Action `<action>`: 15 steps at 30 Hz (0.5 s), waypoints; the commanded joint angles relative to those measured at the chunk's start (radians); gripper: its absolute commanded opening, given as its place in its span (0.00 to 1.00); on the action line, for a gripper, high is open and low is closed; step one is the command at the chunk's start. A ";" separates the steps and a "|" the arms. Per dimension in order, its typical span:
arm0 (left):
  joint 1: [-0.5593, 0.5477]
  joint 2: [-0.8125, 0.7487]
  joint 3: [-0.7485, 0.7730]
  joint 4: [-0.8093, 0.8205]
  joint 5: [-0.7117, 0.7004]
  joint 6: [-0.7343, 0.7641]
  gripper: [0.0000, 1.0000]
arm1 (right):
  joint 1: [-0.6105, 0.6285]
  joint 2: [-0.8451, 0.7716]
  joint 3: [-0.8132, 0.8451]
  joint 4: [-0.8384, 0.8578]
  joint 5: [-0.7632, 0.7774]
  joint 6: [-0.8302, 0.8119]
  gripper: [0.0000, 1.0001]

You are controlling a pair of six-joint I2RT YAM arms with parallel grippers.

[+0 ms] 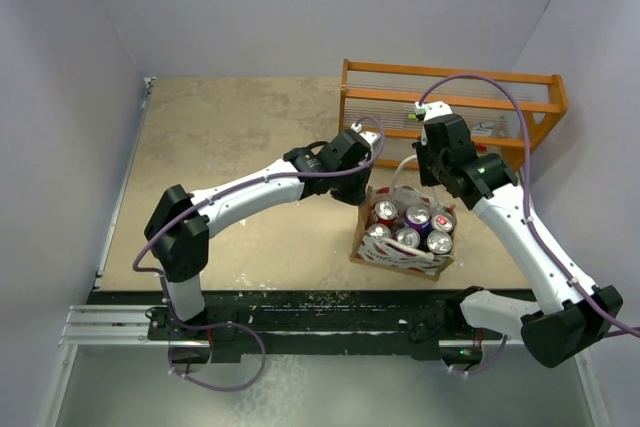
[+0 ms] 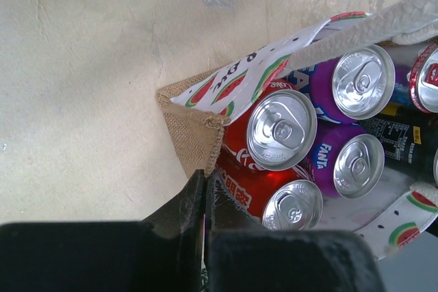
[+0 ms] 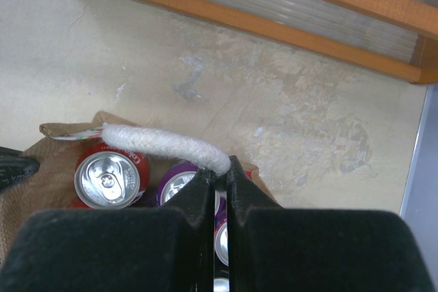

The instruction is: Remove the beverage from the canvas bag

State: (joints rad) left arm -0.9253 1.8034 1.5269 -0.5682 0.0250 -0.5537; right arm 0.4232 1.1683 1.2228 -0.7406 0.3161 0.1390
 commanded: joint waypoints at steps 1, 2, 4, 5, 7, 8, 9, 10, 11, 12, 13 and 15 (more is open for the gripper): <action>0.035 -0.004 0.079 0.027 -0.044 0.074 0.00 | -0.004 -0.019 0.044 0.043 -0.010 -0.001 0.00; 0.035 -0.005 0.081 0.025 -0.034 0.081 0.02 | -0.004 -0.020 0.049 0.037 -0.012 -0.001 0.00; 0.034 -0.019 0.077 0.023 -0.011 0.094 0.17 | -0.004 -0.025 0.062 0.019 -0.022 0.000 0.00; 0.033 -0.032 0.074 0.023 0.002 0.099 0.22 | -0.004 -0.030 0.064 0.011 -0.025 0.002 0.00; 0.024 -0.051 0.070 0.023 0.018 0.112 0.30 | -0.004 -0.043 0.065 -0.006 -0.029 0.009 0.00; 0.015 -0.061 0.069 0.025 0.020 0.121 0.34 | -0.004 -0.051 0.062 -0.011 -0.027 0.011 0.00; 0.005 -0.072 0.068 0.028 0.021 0.131 0.40 | -0.005 -0.059 0.059 -0.013 -0.025 0.015 0.00; -0.011 -0.081 0.063 0.037 0.020 0.143 0.45 | -0.005 -0.071 0.051 -0.011 -0.023 0.020 0.01; -0.026 -0.093 0.053 0.054 0.018 0.152 0.49 | -0.005 -0.076 0.046 -0.008 -0.021 0.028 0.03; -0.041 -0.106 0.037 0.077 0.017 0.157 0.54 | -0.005 -0.078 0.042 -0.007 -0.020 0.034 0.06; -0.055 -0.120 0.011 0.111 0.017 0.156 0.57 | -0.005 -0.077 0.043 -0.010 -0.022 0.043 0.14; -0.071 -0.144 -0.033 0.171 0.019 0.144 0.60 | -0.004 -0.068 0.058 -0.026 -0.020 0.060 0.30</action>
State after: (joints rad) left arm -0.9504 1.7645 1.5387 -0.5411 0.0402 -0.4397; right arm 0.4187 1.1175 1.2320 -0.7895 0.2993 0.1608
